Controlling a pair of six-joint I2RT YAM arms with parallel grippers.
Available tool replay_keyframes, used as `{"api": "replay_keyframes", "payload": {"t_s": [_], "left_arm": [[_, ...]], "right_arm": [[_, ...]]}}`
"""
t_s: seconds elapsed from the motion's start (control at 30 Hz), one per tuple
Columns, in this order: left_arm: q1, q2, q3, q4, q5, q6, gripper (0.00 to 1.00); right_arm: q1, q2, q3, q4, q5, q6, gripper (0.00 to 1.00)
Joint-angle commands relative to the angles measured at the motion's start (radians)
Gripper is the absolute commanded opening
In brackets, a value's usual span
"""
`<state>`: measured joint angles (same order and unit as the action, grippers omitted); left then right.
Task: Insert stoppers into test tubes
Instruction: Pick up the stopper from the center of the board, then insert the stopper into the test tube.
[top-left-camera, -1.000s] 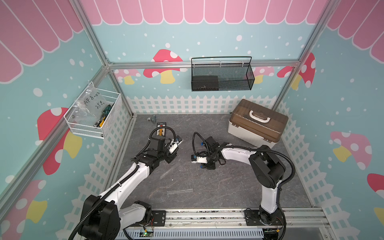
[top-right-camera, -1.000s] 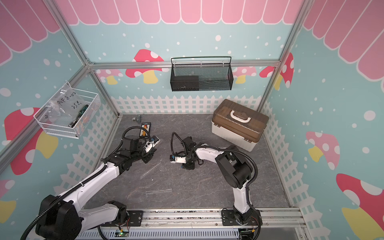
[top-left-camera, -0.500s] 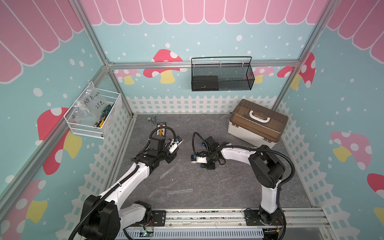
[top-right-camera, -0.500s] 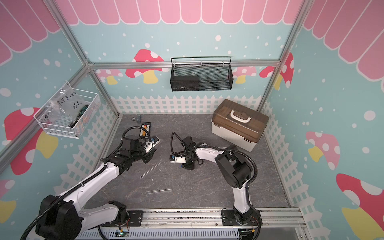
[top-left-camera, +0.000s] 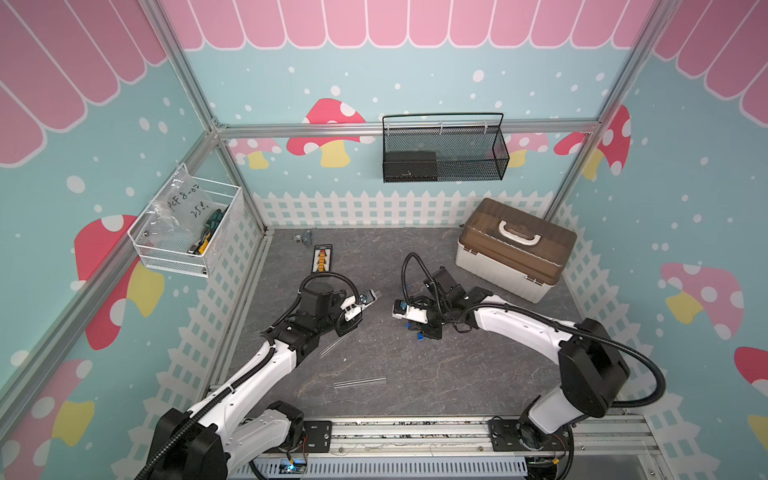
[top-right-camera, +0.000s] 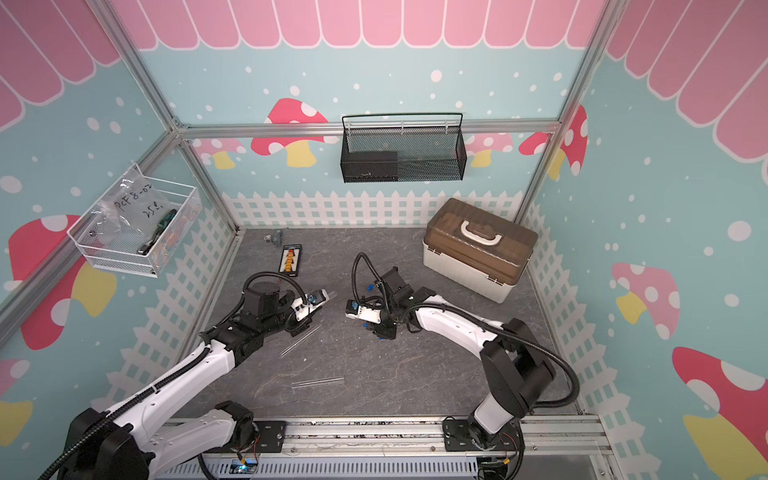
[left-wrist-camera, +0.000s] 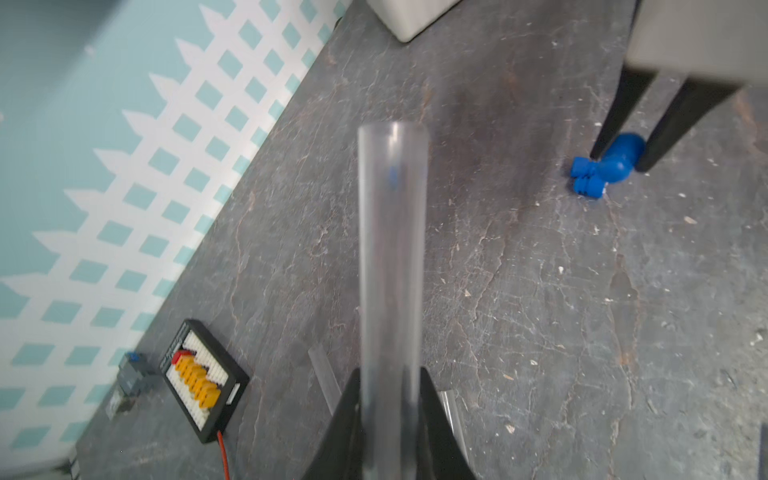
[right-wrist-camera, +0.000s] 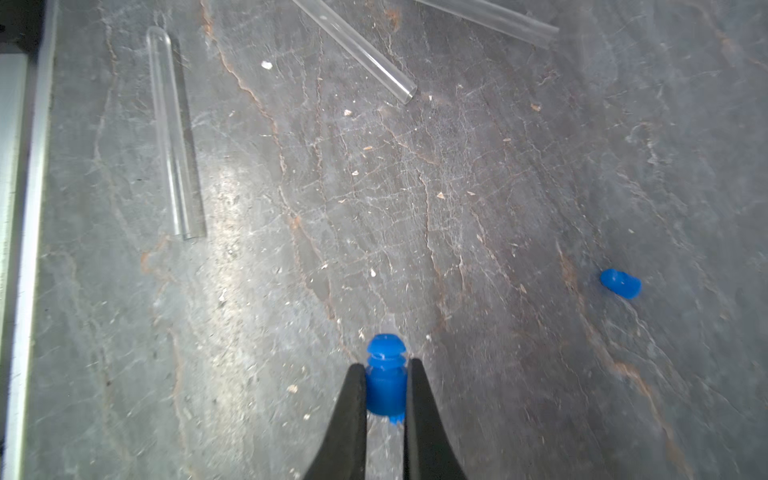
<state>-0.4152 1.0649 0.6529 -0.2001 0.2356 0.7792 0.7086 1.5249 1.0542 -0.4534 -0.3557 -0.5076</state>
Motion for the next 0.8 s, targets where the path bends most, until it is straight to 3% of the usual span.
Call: {"api": "replay_keyframes", "payload": {"t_s": [0.0, 0.13, 0.3, 0.77], "left_arm": [[-0.052, 0.008, -0.013, 0.048, 0.008, 0.175, 0.0], [-0.123, 0.051, -0.033, 0.127, -0.063, 0.284, 0.0], [-0.167, 0.064, -0.097, 0.269, -0.088, 0.33, 0.0], [-0.247, 0.055, -0.153, 0.332, -0.09, 0.398, 0.0]], "right_arm": [[0.0, -0.101, -0.051, -0.069, -0.032, 0.095, 0.1], [0.001, -0.201, -0.061, -0.133, -0.022, 0.216, 0.09], [0.0, -0.226, -0.008, -0.249, -0.046, 0.342, 0.07], [0.003, -0.103, 0.18, -0.35, -0.138, 0.349, 0.06]]}}
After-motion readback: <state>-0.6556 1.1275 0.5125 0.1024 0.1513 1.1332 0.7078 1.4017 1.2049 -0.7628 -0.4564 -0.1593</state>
